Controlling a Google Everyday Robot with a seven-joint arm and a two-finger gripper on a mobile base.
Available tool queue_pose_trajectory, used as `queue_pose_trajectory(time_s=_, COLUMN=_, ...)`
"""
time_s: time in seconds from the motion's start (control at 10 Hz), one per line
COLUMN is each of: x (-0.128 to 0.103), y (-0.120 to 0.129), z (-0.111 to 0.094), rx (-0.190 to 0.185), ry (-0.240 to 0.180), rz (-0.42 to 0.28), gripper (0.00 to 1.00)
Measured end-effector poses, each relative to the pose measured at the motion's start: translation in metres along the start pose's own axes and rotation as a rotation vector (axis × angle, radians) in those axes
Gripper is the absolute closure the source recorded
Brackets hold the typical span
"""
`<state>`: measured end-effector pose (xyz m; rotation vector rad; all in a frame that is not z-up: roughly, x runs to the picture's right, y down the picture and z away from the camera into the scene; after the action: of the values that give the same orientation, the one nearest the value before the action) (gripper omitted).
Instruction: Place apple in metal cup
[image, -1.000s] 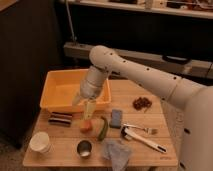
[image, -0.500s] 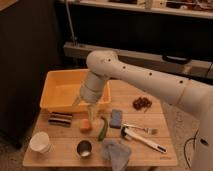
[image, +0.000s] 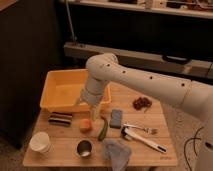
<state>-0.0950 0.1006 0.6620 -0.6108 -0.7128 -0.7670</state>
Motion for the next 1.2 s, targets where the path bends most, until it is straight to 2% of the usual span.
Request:
queue_pose_trajectory(time_s=0.1, x=-0.001, y=0.002, z=0.004, rx=0.005, ry=0.014, rz=-0.009, gripper=0.34)
queue_pose_trajectory(time_s=0.3, x=0.001, y=0.012, z=0.029, rx=0.023, ry=0.089, rz=-0.057, gripper=0.34)
queue_pose_trajectory(time_s=0.5, x=0.002, y=0.014, z=0.055, rx=0.023, ry=0.173, rz=-0.163, gripper=0.34)
queue_pose_trajectory(time_s=0.6, x=0.005, y=0.012, z=0.065, rx=0.018, ry=0.198, rz=-0.214, gripper=0.34)
queue_pose_trajectory(time_s=1.1, x=0.028, y=-0.01, z=0.1, rx=-0.038, ry=0.217, rz=-0.281, gripper=0.34)
queue_pose_trajectory(time_s=1.2, x=0.036, y=-0.012, z=0.115, rx=-0.059, ry=0.206, rz=-0.297, gripper=0.34)
